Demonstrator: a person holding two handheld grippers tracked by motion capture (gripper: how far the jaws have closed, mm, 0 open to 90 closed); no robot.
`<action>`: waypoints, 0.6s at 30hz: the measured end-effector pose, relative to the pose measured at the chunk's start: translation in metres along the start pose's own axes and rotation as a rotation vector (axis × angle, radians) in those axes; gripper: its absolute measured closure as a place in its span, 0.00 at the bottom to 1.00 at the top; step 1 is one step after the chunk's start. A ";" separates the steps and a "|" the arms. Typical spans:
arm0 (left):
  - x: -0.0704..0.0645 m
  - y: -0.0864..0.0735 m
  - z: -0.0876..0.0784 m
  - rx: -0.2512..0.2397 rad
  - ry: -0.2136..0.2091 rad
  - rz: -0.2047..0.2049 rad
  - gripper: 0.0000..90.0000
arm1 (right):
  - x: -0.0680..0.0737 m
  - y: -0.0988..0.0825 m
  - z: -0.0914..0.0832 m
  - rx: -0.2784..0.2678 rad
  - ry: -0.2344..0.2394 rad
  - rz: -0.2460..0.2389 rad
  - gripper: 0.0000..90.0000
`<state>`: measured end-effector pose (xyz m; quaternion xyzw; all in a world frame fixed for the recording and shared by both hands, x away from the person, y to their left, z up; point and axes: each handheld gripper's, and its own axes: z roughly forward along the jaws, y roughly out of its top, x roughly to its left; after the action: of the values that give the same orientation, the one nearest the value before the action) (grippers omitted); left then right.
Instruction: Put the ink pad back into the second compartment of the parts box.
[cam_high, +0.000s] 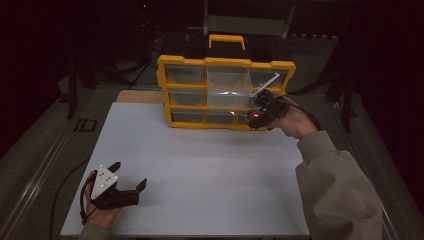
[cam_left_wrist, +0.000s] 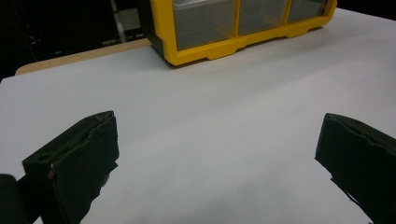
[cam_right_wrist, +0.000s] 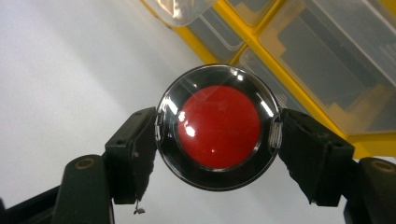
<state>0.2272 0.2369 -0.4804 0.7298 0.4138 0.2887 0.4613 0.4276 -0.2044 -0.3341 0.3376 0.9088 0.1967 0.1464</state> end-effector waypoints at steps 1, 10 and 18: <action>0.000 0.000 0.000 0.001 0.000 0.000 0.00 | -0.001 0.000 -0.001 -0.001 0.000 0.001 0.33; 0.000 0.000 0.000 0.001 0.001 0.000 0.00 | -0.004 0.000 -0.006 -0.002 -0.006 0.006 0.33; 0.000 0.000 0.000 0.000 0.000 -0.002 0.00 | -0.007 0.003 -0.011 -0.006 -0.009 0.012 0.33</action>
<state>0.2272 0.2371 -0.4804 0.7294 0.4146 0.2884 0.4614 0.4297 -0.2100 -0.3224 0.3434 0.9056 0.1985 0.1505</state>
